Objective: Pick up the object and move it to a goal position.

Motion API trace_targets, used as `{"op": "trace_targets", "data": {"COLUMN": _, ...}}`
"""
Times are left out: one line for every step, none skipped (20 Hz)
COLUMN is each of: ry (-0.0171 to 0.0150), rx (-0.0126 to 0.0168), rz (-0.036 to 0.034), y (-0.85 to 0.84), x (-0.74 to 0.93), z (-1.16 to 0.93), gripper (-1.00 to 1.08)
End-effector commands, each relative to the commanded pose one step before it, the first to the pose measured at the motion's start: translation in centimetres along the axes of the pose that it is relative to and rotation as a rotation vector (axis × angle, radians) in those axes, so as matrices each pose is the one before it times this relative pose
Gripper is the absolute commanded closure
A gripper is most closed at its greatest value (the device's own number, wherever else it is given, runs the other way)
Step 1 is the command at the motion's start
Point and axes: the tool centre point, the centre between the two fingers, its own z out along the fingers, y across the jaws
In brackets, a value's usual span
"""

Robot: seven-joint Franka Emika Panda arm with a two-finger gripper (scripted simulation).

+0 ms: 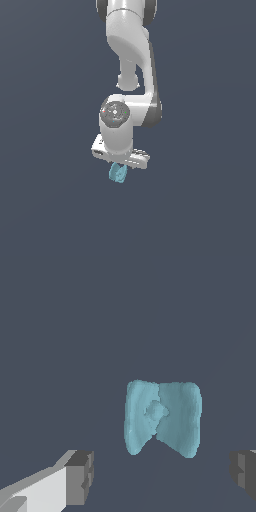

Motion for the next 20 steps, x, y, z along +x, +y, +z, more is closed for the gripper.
{"op": "trace_targets", "data": {"ry": 0.00017, "rx": -0.00252, "rz": 0.02408, "y": 0.468, "x": 0.697, "z": 0.777, "gripper": -0.92}}
{"op": "trace_targets", "data": {"ry": -0.00019, "rx": -0.00089, "rz": 0.00715, "y": 0.149, "x": 0.196, "z": 0.248, "gripper": -0.92}}
{"op": "trace_targets", "data": {"ry": -0.00016, "rx": -0.00079, "rz": 0.00616, "y": 0.127, "x": 0.169, "z": 0.216, "gripper": -0.92}}
{"op": "trace_targets", "data": {"ry": -0.00013, "rx": -0.00067, "rz": 0.00517, "y": 0.105, "x": 0.141, "z": 0.184, "gripper": -0.92}}
{"op": "trace_targets", "data": {"ry": -0.0001, "rx": -0.00056, "rz": 0.00422, "y": 0.086, "x": 0.115, "z": 0.151, "gripper": -0.92}}
{"op": "trace_targets", "data": {"ry": -0.00008, "rx": -0.00045, "rz": 0.00335, "y": 0.072, "x": 0.09, "z": 0.118, "gripper": -0.92}}
{"op": "trace_targets", "data": {"ry": -0.00005, "rx": -0.00031, "rz": 0.00227, "y": 0.043, "x": 0.062, "z": 0.084, "gripper": -0.92}}
{"op": "trace_targets", "data": {"ry": -0.00003, "rx": -0.00019, "rz": 0.00137, "y": 0.026, "x": 0.037, "z": 0.05, "gripper": -0.92}}
{"op": "trace_targets", "data": {"ry": -0.00002, "rx": -0.00009, "rz": 0.00068, "y": 0.024, "x": 0.016, "z": 0.018, "gripper": -0.92}}
{"op": "trace_targets", "data": {"ry": -0.00078, "rx": 0.00002, "rz": -0.00256, "y": -0.019, "x": -0.098, "z": -0.05, "gripper": -0.92}}
{"op": "trace_targets", "data": {"ry": 0.0, "rx": 0.0, "rz": 0.0, "y": -0.001, "x": 0.0, "z": 0.044, "gripper": -0.92}}
{"op": "trace_targets", "data": {"ry": 0.0, "rx": 0.0, "rz": 0.0, "y": -0.004, "x": -0.001, "z": 0.132, "gripper": -0.92}}
{"op": "trace_targets", "data": {"ry": 0.0, "rx": 0.0, "rz": 0.0, "y": -0.006, "x": -0.002, "z": 0.219, "gripper": -0.92}}
{"op": "trace_targets", "data": {"ry": 0.0, "rx": 0.0, "rz": 0.0, "y": -0.008, "x": -0.003, "z": 0.305, "gripper": -0.92}}
{"op": "trace_targets", "data": {"ry": 0.00019, "rx": 0.00001, "rz": 0.00066, "y": 0.036, "x": 0.004, "z": 0.378, "gripper": -0.92}}
{"op": "trace_targets", "data": {"ry": 0.0, "rx": 0.0, "rz": 0.0, "y": -0.012, "x": -0.009, "z": 0.476, "gripper": -0.92}}
{"op": "trace_targets", "data": {"ry": 0.0, "rx": 0.0, "rz": 0.0, "y": -0.014, "x": -0.013, "z": 0.558, "gripper": -0.92}}
{"op": "trace_targets", "data": {"ry": 0.00018, "rx": 0.00001, "rz": 0.00067, "y": 0.031, "x": -0.007, "z": 0.625, "gripper": -0.92}}
{"op": "trace_targets", "data": {"ry": 0.0, "rx": 0.0, "rz": 0.0, "y": -0.015, "x": -0.019, "z": 0.641, "gripper": -0.92}}
{"op": "trace_targets", "data": {"ry": 0.00018, "rx": 0.00001, "rz": 0.00067, "y": 0.034, "x": -0.005, "z": 0.533, "gripper": -0.92}}
